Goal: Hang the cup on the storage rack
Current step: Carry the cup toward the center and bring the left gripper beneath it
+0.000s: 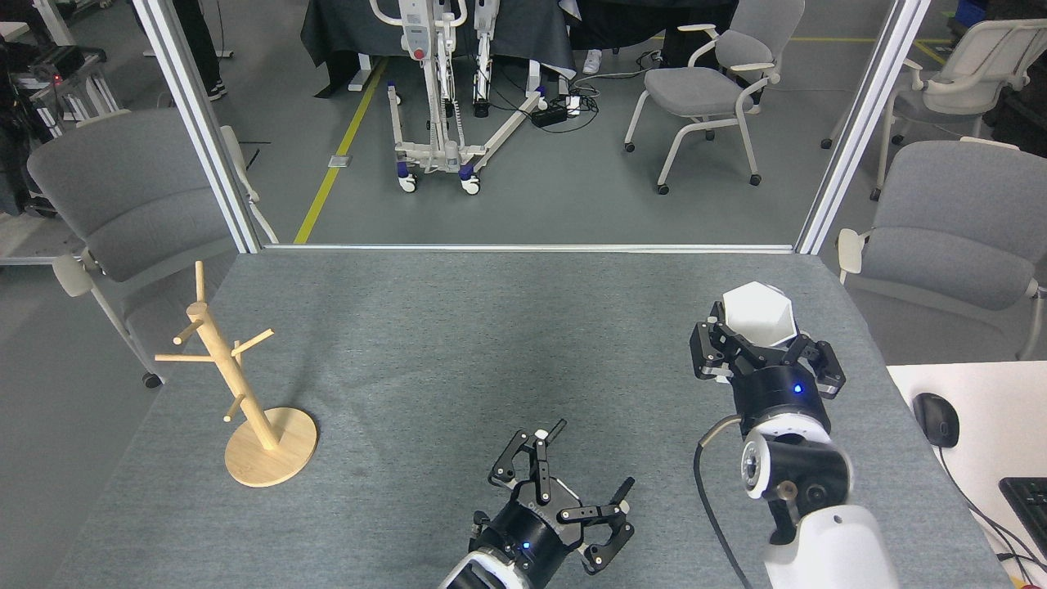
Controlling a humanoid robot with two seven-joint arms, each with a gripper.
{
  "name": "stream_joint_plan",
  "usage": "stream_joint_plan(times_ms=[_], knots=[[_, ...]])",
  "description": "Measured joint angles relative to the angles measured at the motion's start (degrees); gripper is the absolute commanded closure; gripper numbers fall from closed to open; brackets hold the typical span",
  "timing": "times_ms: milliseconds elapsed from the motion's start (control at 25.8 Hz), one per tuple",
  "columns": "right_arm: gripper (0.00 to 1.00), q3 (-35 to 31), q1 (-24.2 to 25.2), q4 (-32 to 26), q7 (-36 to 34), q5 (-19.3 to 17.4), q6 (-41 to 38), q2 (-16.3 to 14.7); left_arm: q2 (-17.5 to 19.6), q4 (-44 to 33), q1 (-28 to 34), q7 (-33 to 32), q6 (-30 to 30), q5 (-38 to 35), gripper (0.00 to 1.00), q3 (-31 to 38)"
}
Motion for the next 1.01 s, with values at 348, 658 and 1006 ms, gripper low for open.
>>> stream_joint_plan(times_ms=[348,658,1006], knots=[[0.77,10.66,0.16,0.35,0.83,8.38,12.53,3.67,-1.49,8.52,-10.38,-3.95,-2.96,8.65,0.01,-2.41],[0.80,14.52,0.96,0.82,4.61,11.52,13.76,5.59,-1.55,12.72,-14.10,-4.63,-3.42,12.24,0.01,-2.26],[0.81,16.27,1.23,0.92,6.39,13.22,13.83,7.49,-1.68,13.14,-16.23,-6.81,-4.42,16.27,0.01,-2.48]])
